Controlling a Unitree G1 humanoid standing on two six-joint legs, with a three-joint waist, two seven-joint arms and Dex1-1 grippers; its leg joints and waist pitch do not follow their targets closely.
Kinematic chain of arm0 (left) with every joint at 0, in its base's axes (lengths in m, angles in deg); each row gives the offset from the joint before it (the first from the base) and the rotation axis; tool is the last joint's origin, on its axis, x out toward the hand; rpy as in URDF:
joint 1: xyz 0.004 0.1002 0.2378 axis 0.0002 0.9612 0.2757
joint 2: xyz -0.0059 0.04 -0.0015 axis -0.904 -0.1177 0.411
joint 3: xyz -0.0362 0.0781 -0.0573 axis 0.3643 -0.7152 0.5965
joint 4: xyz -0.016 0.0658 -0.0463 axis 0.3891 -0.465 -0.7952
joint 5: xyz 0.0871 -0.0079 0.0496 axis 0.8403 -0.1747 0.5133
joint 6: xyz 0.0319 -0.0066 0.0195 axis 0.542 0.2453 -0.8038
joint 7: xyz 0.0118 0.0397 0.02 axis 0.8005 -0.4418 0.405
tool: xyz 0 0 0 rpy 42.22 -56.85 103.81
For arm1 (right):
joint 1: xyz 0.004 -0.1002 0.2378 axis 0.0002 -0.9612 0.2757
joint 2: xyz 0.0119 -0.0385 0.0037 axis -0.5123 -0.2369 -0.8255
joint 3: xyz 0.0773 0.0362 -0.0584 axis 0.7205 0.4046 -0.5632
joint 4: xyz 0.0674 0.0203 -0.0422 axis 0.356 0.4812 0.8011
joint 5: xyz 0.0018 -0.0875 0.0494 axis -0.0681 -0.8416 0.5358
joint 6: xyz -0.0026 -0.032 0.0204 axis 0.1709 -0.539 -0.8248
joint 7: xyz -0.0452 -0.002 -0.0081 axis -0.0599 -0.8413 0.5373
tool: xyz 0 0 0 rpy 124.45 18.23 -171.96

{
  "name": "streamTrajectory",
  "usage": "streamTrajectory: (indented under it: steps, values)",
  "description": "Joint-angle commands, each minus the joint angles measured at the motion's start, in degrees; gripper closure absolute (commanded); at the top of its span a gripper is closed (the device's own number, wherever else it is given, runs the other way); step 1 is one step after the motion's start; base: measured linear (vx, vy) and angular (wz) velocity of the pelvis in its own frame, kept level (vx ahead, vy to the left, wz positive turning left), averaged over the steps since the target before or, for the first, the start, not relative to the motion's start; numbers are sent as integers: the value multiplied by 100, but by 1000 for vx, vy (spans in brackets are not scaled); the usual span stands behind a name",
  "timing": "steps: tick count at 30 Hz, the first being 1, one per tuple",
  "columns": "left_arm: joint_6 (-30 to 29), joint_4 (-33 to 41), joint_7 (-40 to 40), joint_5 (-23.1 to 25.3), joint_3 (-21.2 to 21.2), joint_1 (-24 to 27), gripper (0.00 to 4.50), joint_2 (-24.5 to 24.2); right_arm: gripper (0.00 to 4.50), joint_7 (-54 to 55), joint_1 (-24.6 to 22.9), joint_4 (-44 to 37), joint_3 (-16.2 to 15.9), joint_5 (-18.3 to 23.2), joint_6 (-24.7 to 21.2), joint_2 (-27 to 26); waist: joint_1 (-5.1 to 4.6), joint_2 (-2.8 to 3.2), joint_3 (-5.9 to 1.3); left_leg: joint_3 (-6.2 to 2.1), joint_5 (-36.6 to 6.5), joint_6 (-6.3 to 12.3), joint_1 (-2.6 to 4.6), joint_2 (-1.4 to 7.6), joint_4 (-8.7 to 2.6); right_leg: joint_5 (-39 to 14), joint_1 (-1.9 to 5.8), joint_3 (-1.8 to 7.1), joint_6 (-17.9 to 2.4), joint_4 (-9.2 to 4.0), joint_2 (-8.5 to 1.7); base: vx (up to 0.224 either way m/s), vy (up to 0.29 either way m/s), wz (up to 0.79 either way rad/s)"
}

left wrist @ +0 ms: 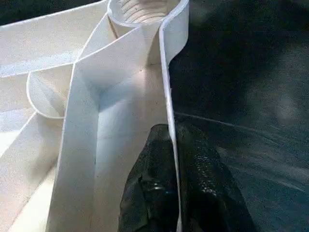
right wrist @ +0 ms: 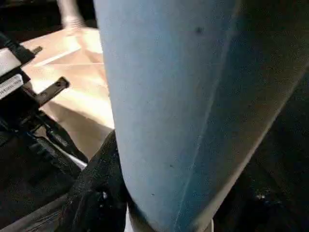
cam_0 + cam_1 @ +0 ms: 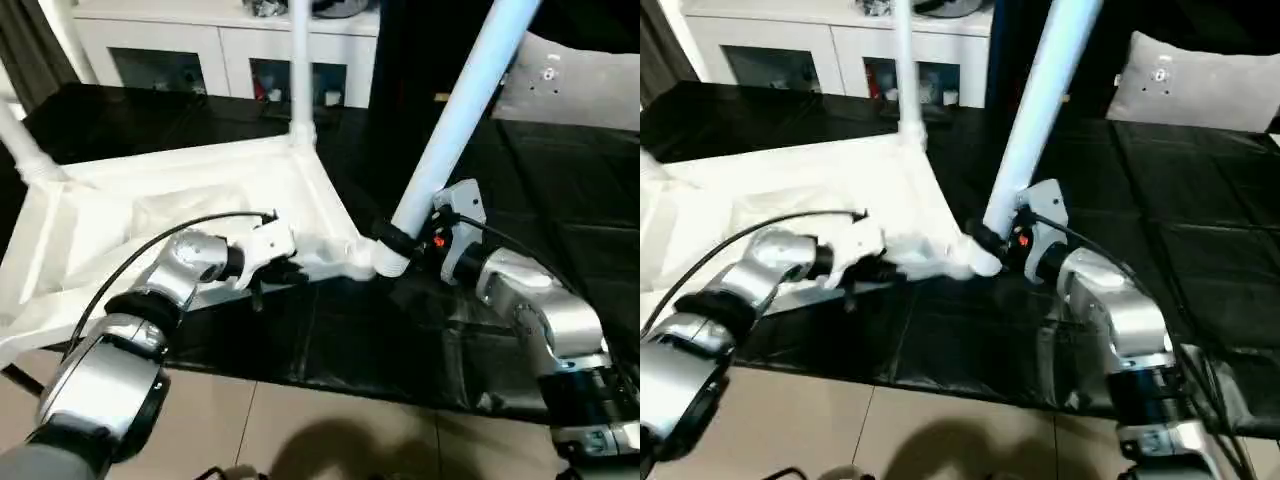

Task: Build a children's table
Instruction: Insert table leg to table base

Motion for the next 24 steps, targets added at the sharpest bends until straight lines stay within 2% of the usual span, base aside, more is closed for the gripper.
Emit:
streamTrajectory:
  steps: [1, 2, 5, 8, 13, 14, 16, 24]
  values:
    - [125, 144, -263, 27, -189, 182, 450, 29, 262, -133, 66, -137, -126, -6, -97, 28, 7, -42, -397, 26, -1199, 92, 37, 74, -391, -1334, 322, 247, -1162, -421, -321, 0, 0, 0]
    - [121, 184, -296, 25, -195, 210, 450, 15, 262, -149, 65, -138, -153, -4, -114, 32, 7, -36, -394, 24, -1228, 75, 35, 73, -393, -1419, 321, 246, -1142, -423, -323, 0, 0, 0]
    - [99, 361, -413, 16, -215, 316, 450, -69, 262, -306, 53, -136, -344, -33, -219, 67, 4, -76, -380, 20, -1363, 8, 41, 70, -414, -1818, 307, 241, -984, -462, -324, 0, 0, 0]
    - [-58, 588, -615, -44, -196, 439, 450, -140, 262, -405, 77, -100, -474, -40, -335, 75, 7, -81, -384, 9, -1294, 8, 22, 76, -423, -1853, 310, 244, -926, -450, -342, 0, 0, 0]
    - [-237, 995, -891, -111, -180, 640, 450, -214, 262, -420, 168, 90, -585, -155, -390, 62, -3, -56, -389, 15, -1243, -21, 32, 83, -422, -1659, 287, 253, -972, -427, -336, 0, 0, 0]
    - [-352, 1196, -1048, -180, -186, 716, 450, -240, 262, -399, 223, 216, -590, -185, -394, 37, -18, -44, -392, 7, -1205, -36, 11, 84, -429, -1551, 304, 249, -1012, -410, -336, 0, 0, 0]
    - [-458, 1396, -1162, -228, -203, 783, 450, -268, 262, -399, 259, 288, -597, -195, -402, 24, -25, -37, -391, 21, -1223, -41, 18, 82, -423, -1450, 295, 252, -1071, -407, -329, 0, 0, 0]
    - [-787, 1919, -1367, -312, -248, 916, 450, -297, 262, -572, 245, 383, -677, -116, -578, -3, -32, -32, -398, 21, -1161, -28, 19, 81, -422, -1247, 315, 253, -1113, -383, -321, 0, 0, 0]
